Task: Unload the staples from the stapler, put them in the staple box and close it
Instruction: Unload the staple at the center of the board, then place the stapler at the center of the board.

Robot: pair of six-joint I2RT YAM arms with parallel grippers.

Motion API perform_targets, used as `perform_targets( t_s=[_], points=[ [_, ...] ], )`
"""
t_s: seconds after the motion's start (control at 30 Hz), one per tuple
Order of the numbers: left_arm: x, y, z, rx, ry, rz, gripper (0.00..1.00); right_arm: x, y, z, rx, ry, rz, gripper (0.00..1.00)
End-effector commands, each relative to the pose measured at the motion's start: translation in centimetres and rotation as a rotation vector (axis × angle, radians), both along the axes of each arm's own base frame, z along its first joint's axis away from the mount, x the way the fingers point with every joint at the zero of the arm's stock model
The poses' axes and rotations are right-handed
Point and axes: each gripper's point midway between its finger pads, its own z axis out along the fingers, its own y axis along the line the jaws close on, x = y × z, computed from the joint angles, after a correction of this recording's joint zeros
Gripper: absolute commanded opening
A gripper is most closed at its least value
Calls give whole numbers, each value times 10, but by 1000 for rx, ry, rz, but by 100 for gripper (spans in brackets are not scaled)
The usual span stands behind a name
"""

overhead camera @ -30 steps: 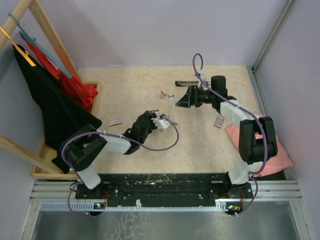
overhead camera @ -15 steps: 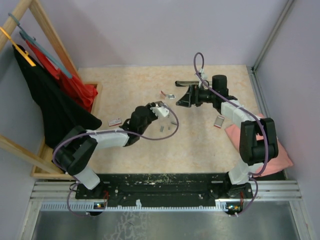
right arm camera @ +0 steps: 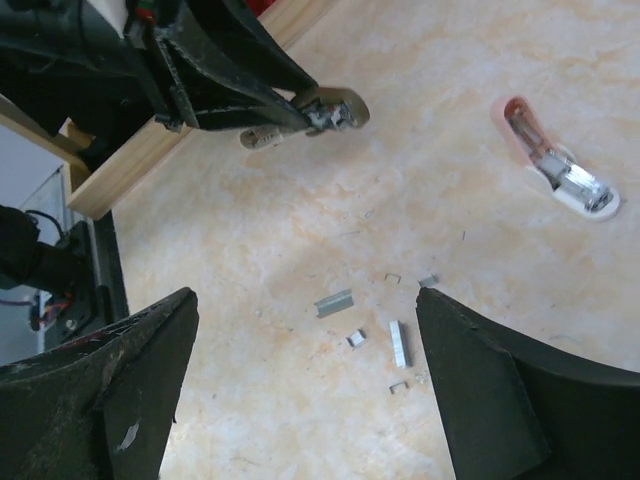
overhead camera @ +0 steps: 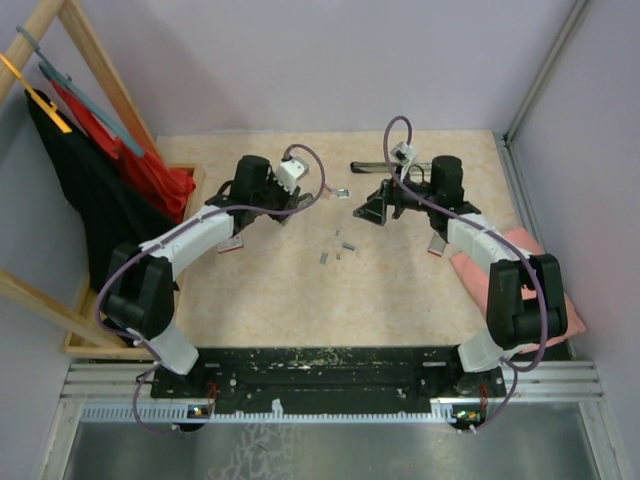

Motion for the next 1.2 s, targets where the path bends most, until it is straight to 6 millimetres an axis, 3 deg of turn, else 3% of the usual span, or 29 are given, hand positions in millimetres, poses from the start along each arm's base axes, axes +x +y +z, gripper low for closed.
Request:
perform_targets(
  t_s=[0.0, 0.27, 0.53, 0.8, 1.0, 1.17],
  points=[
    [-37, -14, -19, -101, 292, -118, 1, -6, 8, 38, -3, -319, 93, 90],
    [-66, -18, -27, -183, 531, -245, 1, -33, 31, 25, -137, -692, 324, 90],
    [-92, -27, -28, -250, 677, -380, 1, -53, 52, -14, -378, -938, 521, 94],
    [-110, -32, -33, -280, 802, -448, 1, -57, 73, -34, -520, -1074, 602, 94],
    [-121, -35, -31, -288, 826, -491, 1, -63, 85, -57, -600, -1095, 663, 91],
    [-134, -41, -32, -267, 836, -530, 1, -66, 96, -63, -595, -1083, 640, 86]
  ],
)
